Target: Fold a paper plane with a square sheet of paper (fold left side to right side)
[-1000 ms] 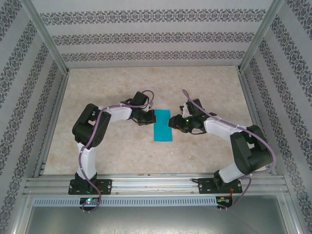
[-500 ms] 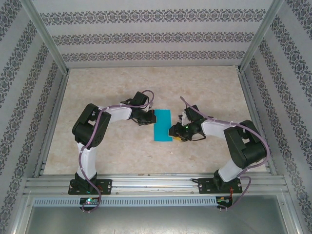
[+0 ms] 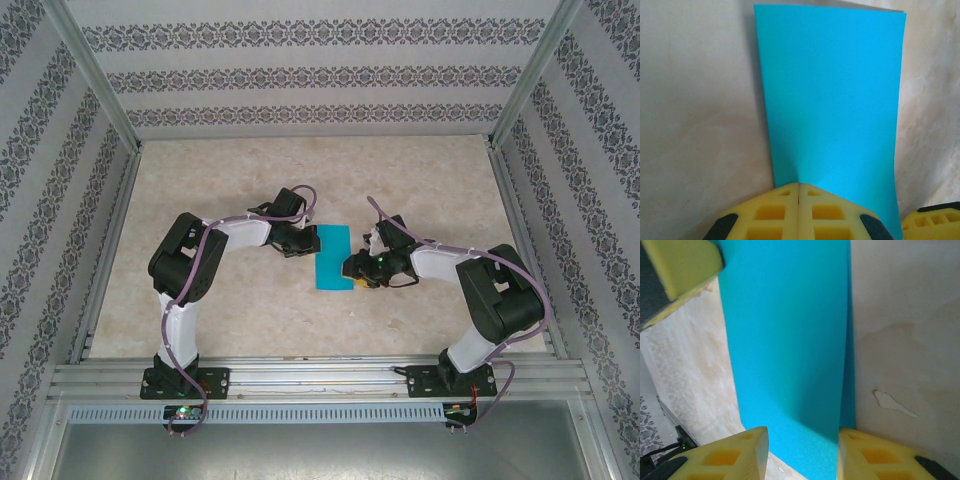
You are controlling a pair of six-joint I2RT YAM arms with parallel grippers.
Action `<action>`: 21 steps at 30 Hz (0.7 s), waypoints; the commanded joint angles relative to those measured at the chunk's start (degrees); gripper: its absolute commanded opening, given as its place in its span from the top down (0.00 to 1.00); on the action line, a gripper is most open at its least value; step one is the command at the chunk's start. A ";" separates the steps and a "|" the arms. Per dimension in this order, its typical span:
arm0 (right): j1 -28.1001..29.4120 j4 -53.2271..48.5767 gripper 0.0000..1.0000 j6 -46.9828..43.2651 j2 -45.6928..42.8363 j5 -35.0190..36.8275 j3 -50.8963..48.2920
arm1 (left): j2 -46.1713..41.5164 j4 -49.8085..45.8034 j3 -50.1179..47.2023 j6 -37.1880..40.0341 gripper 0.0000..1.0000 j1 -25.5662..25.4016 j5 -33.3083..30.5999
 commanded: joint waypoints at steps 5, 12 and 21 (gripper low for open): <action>-1.77 3.38 0.60 -0.06 2.43 -2.57 1.95 | 1.53 -4.81 -2.35 0.57 1.00 -1.11 -2.58; -3.46 4.46 0.60 -0.93 6.04 -4.01 6.11 | 1.18 -4.55 -2.43 0.70 1.00 -1.44 -2.48; -5.59 4.51 0.64 -2.40 10.57 -5.37 10.02 | 0.82 -4.03 -2.66 0.66 1.00 -1.63 -2.47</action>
